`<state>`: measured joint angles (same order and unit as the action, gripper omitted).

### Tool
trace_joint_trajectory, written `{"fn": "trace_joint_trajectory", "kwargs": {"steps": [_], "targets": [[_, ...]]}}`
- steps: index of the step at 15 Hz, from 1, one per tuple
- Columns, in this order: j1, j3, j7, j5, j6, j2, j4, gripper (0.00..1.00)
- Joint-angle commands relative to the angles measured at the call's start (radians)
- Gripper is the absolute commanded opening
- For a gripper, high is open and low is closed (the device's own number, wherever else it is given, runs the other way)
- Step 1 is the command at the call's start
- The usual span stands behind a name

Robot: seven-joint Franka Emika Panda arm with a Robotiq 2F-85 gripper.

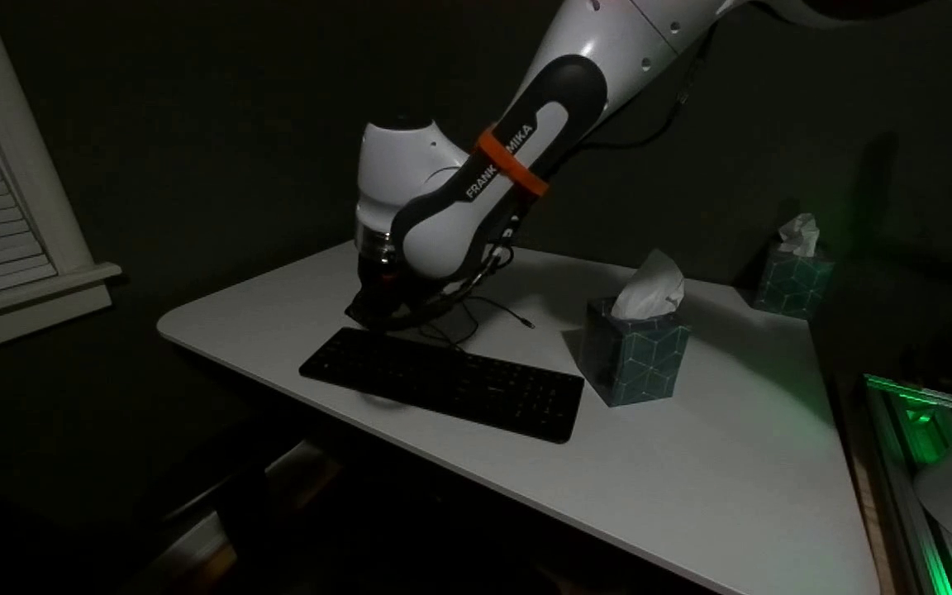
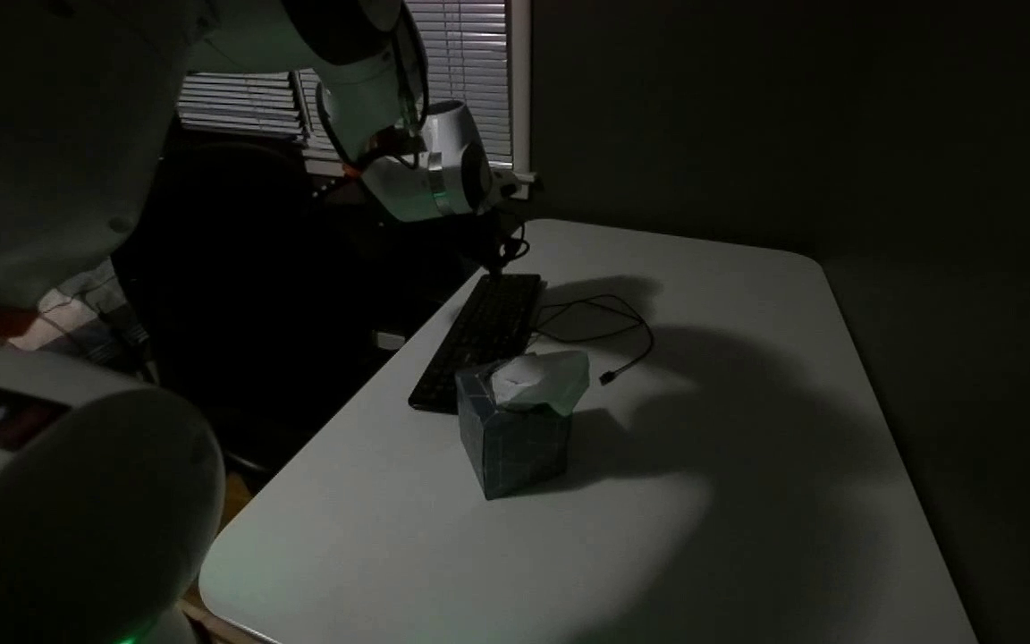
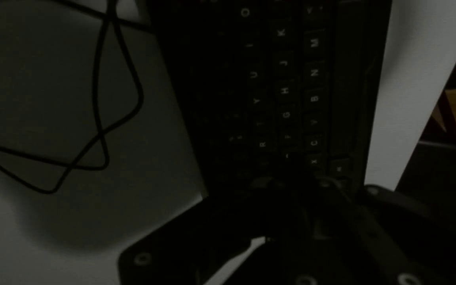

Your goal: Press a button on the right side of the keyboard

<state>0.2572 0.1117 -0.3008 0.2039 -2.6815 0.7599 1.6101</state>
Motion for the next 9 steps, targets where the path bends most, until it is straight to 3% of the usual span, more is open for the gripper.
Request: {"fn": "trace_joint_trajectory", "kwargs": {"steps": [1,5,9], "targets": [[-0.013,-0.024,0.023,-0.035,0.172,-0.109,0.086,0.40],[-0.045,-0.052,0.067,-0.030,0.306,-0.201,0.165,0.71],[-0.108,-0.109,0.143,-0.084,0.267,-0.301,0.287,0.99]]}}
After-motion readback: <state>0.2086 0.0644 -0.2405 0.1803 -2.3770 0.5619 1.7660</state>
